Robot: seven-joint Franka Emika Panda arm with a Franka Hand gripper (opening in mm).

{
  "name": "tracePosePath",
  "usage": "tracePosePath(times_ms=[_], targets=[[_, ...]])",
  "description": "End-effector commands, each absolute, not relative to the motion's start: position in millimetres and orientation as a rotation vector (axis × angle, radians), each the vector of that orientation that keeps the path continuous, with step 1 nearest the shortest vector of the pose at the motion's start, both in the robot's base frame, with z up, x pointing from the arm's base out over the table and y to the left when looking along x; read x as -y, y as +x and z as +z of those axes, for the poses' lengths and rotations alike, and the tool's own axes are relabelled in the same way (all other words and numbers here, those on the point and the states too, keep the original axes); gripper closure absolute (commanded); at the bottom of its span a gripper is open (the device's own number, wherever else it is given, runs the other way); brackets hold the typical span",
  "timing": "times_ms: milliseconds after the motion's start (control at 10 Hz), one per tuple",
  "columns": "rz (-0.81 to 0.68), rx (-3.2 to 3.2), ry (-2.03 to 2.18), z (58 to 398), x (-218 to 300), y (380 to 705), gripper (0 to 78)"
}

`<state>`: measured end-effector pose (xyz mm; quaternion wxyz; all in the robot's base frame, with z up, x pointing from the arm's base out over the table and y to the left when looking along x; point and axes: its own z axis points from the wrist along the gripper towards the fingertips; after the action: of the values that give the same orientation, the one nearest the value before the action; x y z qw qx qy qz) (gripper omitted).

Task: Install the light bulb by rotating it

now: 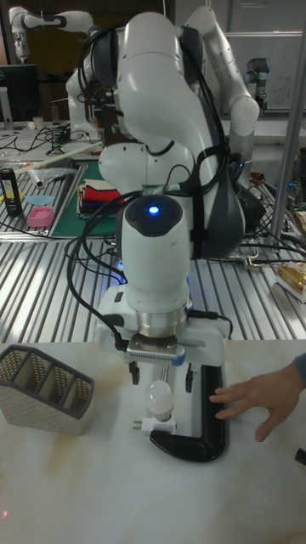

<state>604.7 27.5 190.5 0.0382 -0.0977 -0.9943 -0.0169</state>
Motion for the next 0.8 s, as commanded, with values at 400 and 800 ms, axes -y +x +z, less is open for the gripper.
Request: tracePosePath(times_ms=[400,800], targets=[[-0.069,3.068,-0.305,172.8,-22.9,606.3,0.2],[-0.070,3.083,-0.303,168.5,-25.0,605.9,0.2]])
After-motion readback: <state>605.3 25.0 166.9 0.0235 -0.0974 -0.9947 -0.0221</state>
